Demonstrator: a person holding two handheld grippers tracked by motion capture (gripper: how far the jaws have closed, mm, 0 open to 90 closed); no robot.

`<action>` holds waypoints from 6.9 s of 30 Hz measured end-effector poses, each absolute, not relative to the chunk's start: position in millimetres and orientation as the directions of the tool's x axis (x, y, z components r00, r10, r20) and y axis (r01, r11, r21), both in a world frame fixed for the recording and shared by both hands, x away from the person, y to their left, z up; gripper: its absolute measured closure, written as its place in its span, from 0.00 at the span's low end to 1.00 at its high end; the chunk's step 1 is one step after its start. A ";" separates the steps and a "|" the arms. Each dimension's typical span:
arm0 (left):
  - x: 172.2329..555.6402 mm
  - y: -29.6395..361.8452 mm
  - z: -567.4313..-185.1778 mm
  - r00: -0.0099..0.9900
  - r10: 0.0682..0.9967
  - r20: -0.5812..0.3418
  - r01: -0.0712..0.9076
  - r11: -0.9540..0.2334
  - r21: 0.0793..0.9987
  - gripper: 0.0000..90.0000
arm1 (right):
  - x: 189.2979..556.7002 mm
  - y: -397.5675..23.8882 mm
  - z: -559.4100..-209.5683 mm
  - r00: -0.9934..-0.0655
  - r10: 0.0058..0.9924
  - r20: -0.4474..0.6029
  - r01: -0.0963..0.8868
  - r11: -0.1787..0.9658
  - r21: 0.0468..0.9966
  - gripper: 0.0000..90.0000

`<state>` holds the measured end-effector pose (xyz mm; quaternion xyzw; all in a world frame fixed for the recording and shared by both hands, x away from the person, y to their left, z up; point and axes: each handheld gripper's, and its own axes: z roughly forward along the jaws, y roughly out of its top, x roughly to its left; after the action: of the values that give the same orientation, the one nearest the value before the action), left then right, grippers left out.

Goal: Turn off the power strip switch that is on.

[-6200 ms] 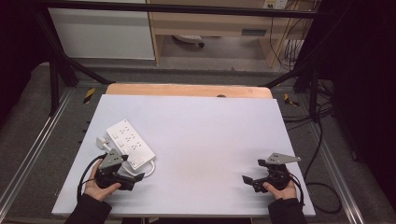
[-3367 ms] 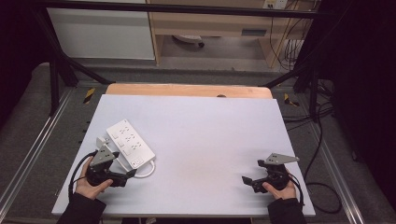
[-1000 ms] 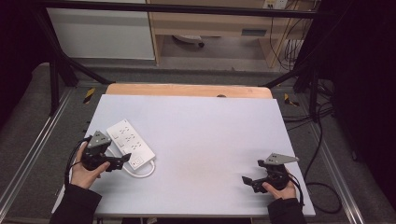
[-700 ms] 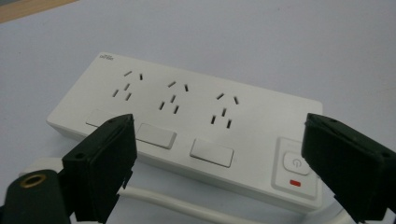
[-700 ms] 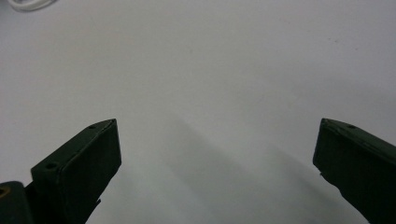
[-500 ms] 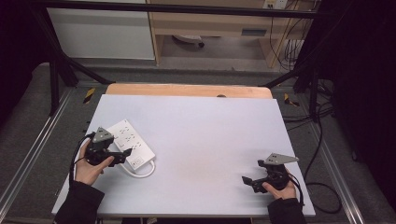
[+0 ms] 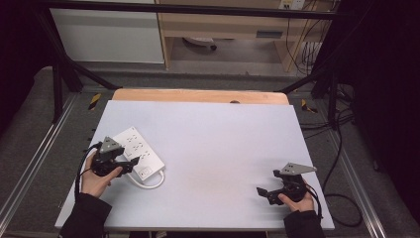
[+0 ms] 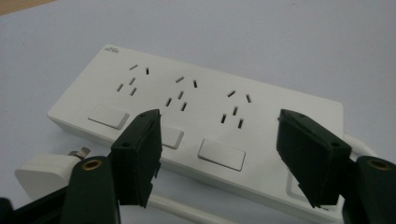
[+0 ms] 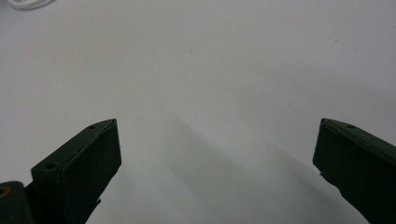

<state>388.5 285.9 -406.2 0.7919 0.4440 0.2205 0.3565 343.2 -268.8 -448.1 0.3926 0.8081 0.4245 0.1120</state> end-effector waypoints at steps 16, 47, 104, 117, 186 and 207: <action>389.5 286.9 -409.3 0.507 0.862 0.030 0.556 -0.354 0.752 0.63 | 343.5 -268.8 -448.4 -0.667 0.730 0.149 0.539 0.333 0.774 0.02; 394.6 285.7 -416.8 0.512 0.858 0.030 0.576 -0.370 0.729 0.96 | 343.4 -268.3 -448.6 -0.666 0.731 0.151 0.540 0.331 0.774 0.02; 399.0 285.7 -425.8 0.529 0.847 0.050 0.554 -0.389 0.736 1.00 | 343.5 -268.2 -448.8 -0.667 0.730 0.146 0.538 0.336 0.773 0.02; 400.9 292.7 -429.8 0.509 0.859 0.060 0.549 -0.377 0.746 1.00 | 343.3 -268.3 -448.6 -0.667 0.730 0.146 0.537 0.336 0.774 0.02; 354.5 299.6 -420.3 0.580 0.814 -0.014 0.544 -0.375 0.751 0.05 | 343.1 -268.0 -448.8 -0.663 0.735 0.145 0.541 0.337 0.770 0.02; 339.5 294.7 -443.4 0.606 0.795 -0.006 0.542 -0.408 0.735 0.02 | 343.4 -267.5 -449.2 -0.666 0.732 0.145 0.543 0.342 0.767 0.02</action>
<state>339.5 294.7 -443.4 0.8205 0.4076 0.1755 0.3604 343.4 -267.5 -449.2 0.3929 0.8113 0.4179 0.1131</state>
